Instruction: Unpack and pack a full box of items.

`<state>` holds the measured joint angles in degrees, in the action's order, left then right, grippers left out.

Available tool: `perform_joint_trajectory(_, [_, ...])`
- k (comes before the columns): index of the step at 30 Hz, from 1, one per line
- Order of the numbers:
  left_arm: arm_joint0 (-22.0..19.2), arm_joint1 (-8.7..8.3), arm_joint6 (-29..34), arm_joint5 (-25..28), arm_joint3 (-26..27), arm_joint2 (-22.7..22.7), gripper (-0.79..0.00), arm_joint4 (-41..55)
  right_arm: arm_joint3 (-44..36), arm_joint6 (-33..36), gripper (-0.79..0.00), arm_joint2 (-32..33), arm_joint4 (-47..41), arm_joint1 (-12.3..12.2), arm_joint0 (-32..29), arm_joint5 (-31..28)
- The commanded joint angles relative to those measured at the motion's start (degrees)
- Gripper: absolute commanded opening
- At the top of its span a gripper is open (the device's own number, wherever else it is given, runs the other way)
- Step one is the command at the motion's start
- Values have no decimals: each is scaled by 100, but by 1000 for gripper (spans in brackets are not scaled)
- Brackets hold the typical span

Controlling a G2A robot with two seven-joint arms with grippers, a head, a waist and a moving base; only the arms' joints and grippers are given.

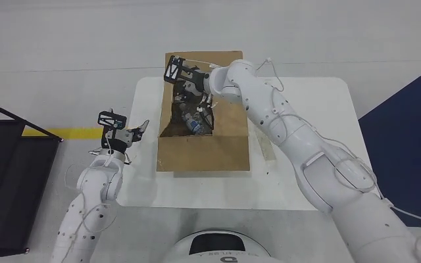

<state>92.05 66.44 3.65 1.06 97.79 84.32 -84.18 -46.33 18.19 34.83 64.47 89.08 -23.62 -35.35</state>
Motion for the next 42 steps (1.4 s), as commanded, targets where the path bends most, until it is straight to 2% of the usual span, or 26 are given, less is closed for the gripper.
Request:
perform_joint_trajectory(1, [-109,18,46,-44,-107,-122,0,-65,57,-17,0,-20,-8,41,35,17])
perform_joint_trajectory(9, [-276,72,94,66,-258,-475,0,-192,205,-32,0,-66,-34,171,78,17])
perform_joint_trajectory(14, [-313,130,67,-87,-228,-783,0,-281,175,-12,0,-35,-4,187,43,-42])
perform_joint_trajectory(18, [-278,167,-38,-355,-215,-800,0,-126,86,24,0,12,75,170,-16,-29])
perform_joint_trajectory(21, [-263,183,-93,-567,-286,-592,0,238,2,67,0,32,109,165,-48,-116])
perform_joint_trajectory(25, [-186,176,-260,-735,-468,-91,0,825,-62,163,0,-66,104,228,-76,-292])
perform_joint_trajectory(31, [30,136,-485,-721,-841,949,0,1907,121,476,0,-533,112,528,3,-598])
perform_joint_trajectory(34, [106,120,-541,-662,-999,1297,0,2206,313,553,0,-749,163,710,83,-603])
perform_joint_trajectory(38, [199,126,-660,-713,-965,1506,0,2371,638,207,0,-703,92,844,253,-409])
perform_joint_trajectory(42, [375,151,-855,-857,-569,1513,0,2270,880,-323,0,-417,187,751,399,-178])
